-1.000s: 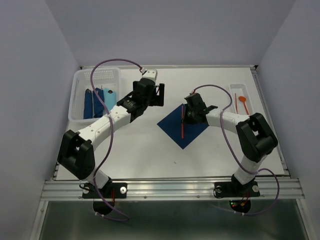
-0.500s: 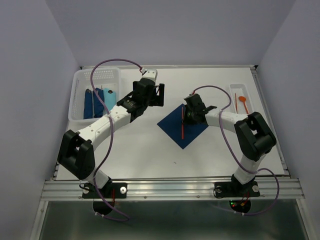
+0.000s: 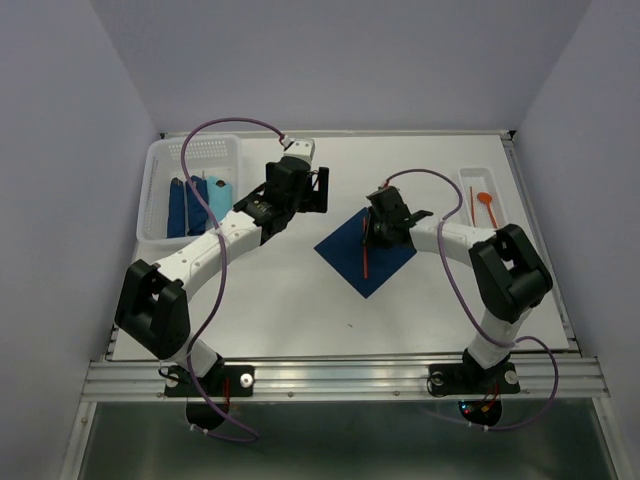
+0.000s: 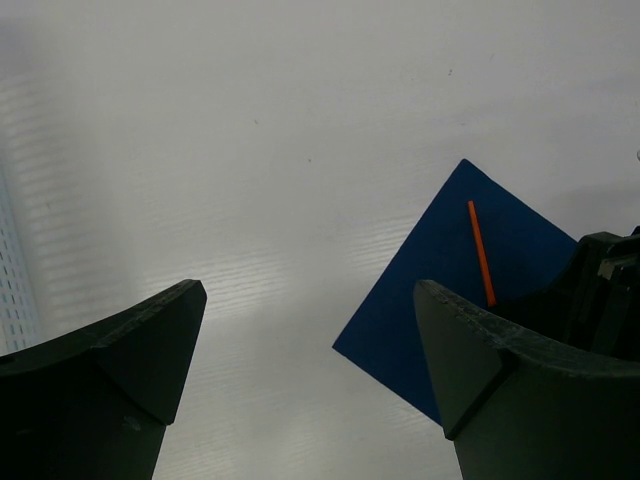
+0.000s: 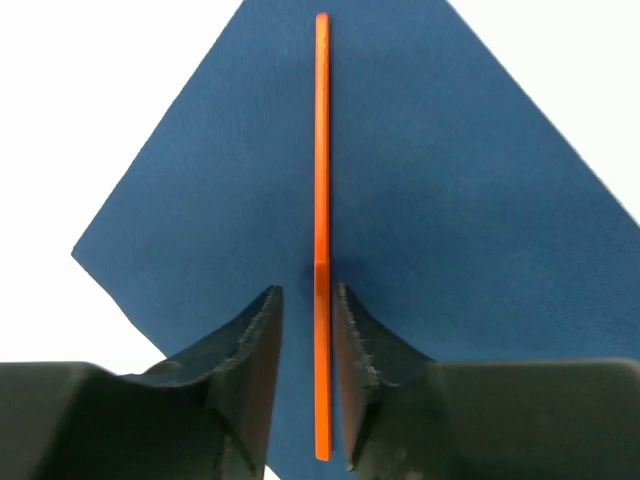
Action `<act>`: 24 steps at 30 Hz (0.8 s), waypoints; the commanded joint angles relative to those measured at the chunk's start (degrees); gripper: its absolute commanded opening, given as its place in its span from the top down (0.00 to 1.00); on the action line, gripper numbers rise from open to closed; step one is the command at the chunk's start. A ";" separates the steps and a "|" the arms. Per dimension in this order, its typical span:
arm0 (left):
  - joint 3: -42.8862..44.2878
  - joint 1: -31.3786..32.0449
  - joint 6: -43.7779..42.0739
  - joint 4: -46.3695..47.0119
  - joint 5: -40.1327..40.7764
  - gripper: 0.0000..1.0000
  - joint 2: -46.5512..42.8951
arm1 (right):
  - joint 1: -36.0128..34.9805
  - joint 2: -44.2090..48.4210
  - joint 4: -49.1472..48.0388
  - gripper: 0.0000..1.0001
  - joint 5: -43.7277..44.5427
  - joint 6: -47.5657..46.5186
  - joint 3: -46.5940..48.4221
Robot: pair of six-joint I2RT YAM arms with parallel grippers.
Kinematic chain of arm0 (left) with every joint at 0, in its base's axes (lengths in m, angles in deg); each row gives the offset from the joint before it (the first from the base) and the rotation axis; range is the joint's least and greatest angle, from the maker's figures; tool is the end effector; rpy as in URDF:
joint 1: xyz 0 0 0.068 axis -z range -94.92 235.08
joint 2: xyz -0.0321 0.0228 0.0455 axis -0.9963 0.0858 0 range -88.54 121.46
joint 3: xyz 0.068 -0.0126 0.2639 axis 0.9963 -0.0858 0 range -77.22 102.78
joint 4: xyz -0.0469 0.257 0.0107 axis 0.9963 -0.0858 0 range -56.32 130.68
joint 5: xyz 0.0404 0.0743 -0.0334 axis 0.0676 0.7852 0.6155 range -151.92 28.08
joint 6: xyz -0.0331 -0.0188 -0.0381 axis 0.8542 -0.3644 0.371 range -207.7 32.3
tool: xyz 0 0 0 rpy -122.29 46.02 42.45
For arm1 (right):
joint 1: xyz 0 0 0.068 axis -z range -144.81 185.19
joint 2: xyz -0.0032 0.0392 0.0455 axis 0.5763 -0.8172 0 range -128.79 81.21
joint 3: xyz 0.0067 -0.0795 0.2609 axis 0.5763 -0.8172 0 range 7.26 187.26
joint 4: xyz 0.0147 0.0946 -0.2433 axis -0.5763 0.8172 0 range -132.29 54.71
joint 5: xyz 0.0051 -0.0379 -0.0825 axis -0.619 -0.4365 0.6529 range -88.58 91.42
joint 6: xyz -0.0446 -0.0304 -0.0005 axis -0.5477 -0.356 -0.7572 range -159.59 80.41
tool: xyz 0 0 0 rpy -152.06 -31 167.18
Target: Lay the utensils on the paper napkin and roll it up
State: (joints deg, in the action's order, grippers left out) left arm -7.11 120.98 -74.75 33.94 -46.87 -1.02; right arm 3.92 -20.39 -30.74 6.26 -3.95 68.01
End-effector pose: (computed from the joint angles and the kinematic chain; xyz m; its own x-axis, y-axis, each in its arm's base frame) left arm 0.2964 -0.2032 0.3168 -0.4069 0.0275 -0.9131 0.2906 0.9515 -0.1008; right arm 0.3130 0.1865 0.1704 -0.8261 0.1776 -0.5348 0.0100 0.9535 0.3012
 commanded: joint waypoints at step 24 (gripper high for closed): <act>-0.23 0.14 0.41 1.03 -0.28 0.01 -0.07 | 42.05 8.90 6.38 0.55 4.31 -14.81 8.85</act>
State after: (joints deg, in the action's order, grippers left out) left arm -7.13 120.98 -74.72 33.77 -47.33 -0.97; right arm 41.15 -8.43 -25.38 15.48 -16.87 73.43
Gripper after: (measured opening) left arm 0.989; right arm 0.450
